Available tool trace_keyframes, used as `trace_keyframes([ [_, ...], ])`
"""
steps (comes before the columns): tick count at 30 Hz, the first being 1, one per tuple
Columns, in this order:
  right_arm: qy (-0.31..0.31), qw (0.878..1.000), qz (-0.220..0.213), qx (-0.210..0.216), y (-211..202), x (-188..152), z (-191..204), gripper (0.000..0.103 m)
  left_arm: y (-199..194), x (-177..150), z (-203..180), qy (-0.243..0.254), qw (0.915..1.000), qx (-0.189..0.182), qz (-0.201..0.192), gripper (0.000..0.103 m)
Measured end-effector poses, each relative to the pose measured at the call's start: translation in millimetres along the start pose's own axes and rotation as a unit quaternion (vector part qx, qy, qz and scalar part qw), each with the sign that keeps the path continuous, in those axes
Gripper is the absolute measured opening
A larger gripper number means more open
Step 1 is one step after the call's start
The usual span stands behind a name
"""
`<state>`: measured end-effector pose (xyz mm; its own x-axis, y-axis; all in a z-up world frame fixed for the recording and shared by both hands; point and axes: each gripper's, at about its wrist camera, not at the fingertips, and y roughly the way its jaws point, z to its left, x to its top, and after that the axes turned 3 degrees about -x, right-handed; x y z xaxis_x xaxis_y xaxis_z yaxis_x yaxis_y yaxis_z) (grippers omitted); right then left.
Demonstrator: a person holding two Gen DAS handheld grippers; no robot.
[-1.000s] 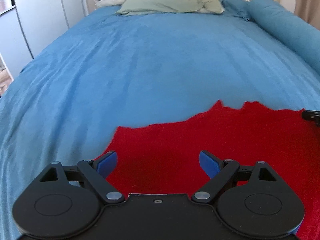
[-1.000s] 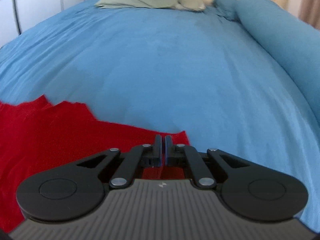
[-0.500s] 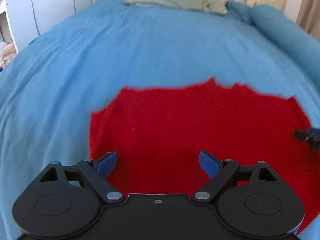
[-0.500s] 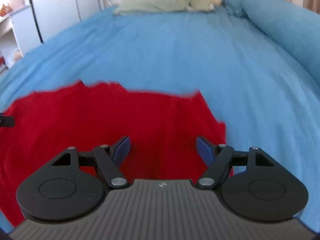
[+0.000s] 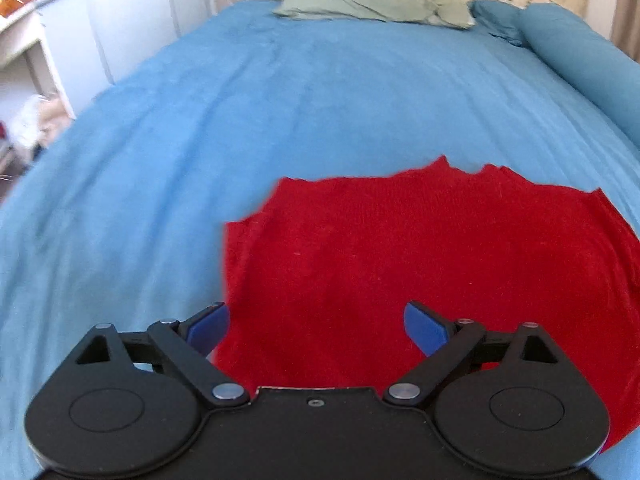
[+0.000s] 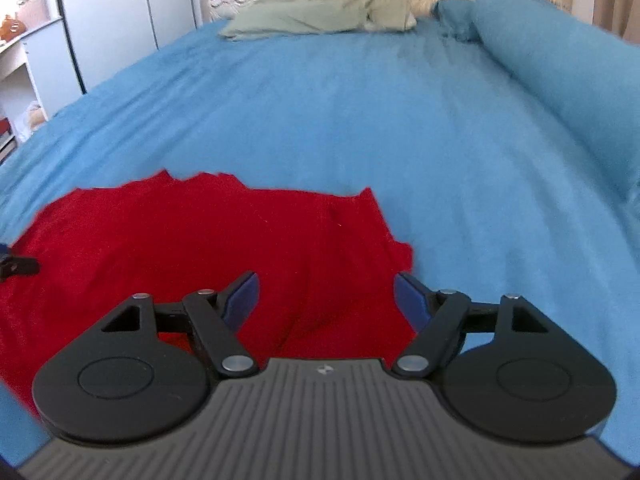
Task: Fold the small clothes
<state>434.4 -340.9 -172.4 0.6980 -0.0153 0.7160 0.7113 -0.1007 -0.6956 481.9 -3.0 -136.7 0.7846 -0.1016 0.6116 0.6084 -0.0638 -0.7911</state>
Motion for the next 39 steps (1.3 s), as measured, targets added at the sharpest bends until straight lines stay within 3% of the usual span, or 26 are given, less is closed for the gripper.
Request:
trace_keyframes([
  [2,0.007,1.000,0.009,-0.014,-28,-3,0,0.103,-17,-7,-6,-0.001,0.9999,0.007,-0.009,0.100],
  [7,0.085,0.995,0.052,-0.024,-86,-46,-8,0.103,-32,-15,-39,0.009,0.9994,-0.033,0.002,0.101],
  [10,0.119,0.988,0.095,-0.022,-96,-78,-8,0.103,-19,-14,-60,0.012,0.9987,-0.047,0.015,0.101],
  [14,0.162,0.980,0.117,-0.022,-90,-109,-3,0.103,0,-13,-79,-0.012,0.9971,-0.065,0.038,0.101],
  [29,0.285,0.957,0.050,-0.024,-54,-115,-9,0.103,37,0,-96,-0.043,0.9952,-0.061,0.064,0.101],
  [39,0.383,0.922,0.024,-0.051,-41,-114,-33,0.082,46,-3,-101,-0.025,0.9957,-0.041,0.078,0.101],
])
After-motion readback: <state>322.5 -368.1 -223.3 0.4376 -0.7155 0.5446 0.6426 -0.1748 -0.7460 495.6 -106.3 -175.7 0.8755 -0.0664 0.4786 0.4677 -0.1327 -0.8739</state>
